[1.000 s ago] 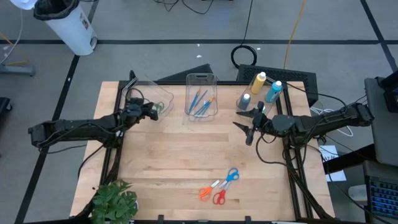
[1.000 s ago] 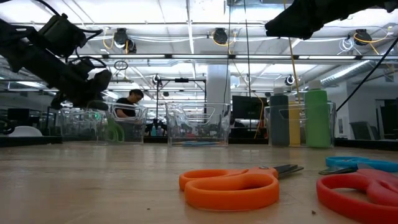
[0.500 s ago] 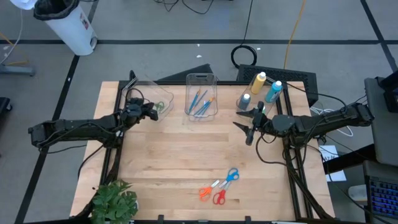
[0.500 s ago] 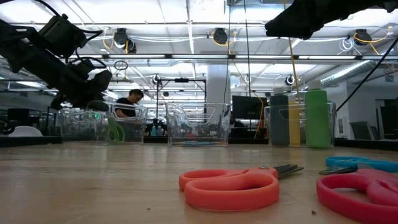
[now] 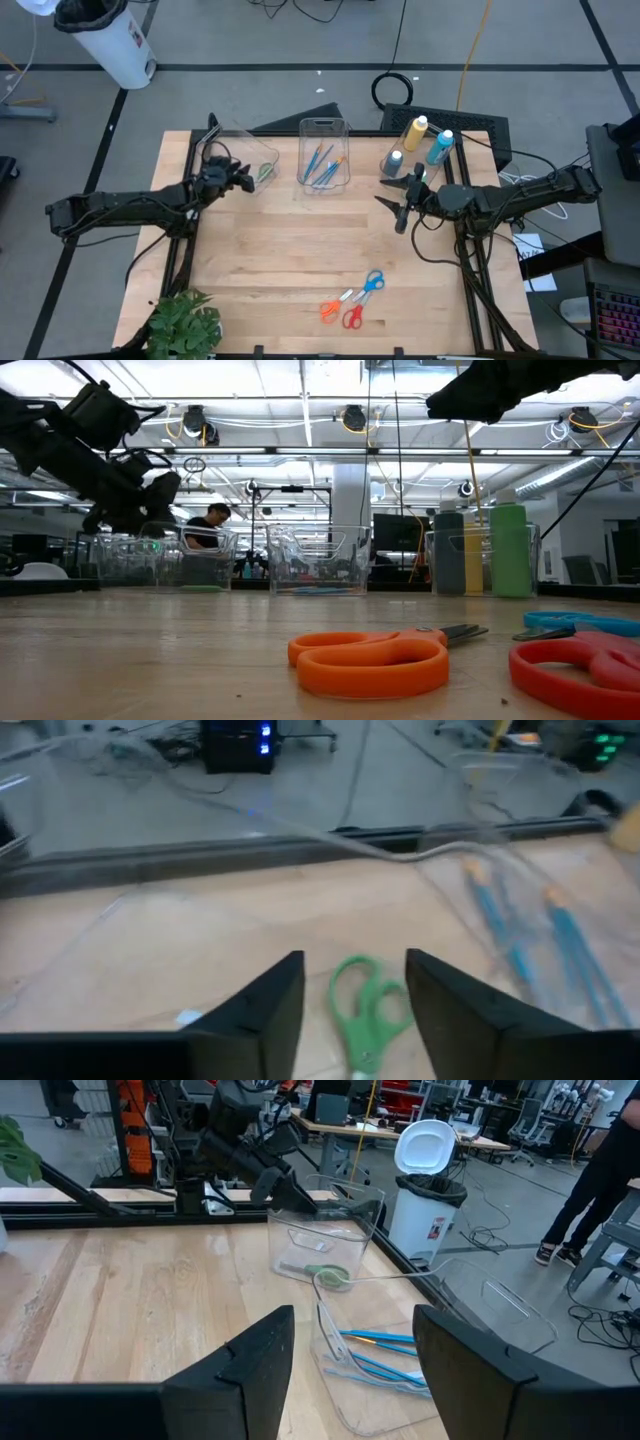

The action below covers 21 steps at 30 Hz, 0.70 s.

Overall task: Pick & Place Paint Supplies
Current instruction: Put the blue scissors into the left transparent bin

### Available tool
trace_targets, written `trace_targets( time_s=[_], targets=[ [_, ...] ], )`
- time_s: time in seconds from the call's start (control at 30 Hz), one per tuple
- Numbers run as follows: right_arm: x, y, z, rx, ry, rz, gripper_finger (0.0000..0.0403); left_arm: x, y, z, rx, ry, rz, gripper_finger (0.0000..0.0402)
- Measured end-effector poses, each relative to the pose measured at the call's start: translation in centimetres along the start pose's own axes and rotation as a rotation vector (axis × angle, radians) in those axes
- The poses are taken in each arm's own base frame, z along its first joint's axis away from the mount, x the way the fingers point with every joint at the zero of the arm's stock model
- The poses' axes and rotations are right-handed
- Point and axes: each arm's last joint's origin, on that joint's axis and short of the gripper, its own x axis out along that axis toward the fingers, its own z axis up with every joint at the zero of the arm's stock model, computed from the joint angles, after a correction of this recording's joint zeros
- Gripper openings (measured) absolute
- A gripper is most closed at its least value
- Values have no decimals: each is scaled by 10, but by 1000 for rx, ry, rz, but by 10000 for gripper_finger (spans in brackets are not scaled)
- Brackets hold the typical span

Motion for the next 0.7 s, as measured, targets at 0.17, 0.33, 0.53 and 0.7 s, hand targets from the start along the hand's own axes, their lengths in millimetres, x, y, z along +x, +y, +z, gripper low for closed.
trace_targets(
  time_s=[0.17,0.33,0.53,0.7],
  targets=[
    [0,0,-1,-1,7,0,196,-3,-14,22,61,-20,-117,226],
    [0,0,-1,-1,7,0,196,-11,-34,54,106,-74,-203,238],
    [0,0,-1,-1,7,0,196,-28,-56,81,98,-103,-344,239],
    [0,0,-1,8,7,0,196,-40,-71,82,64,-86,-509,239]
  ],
)
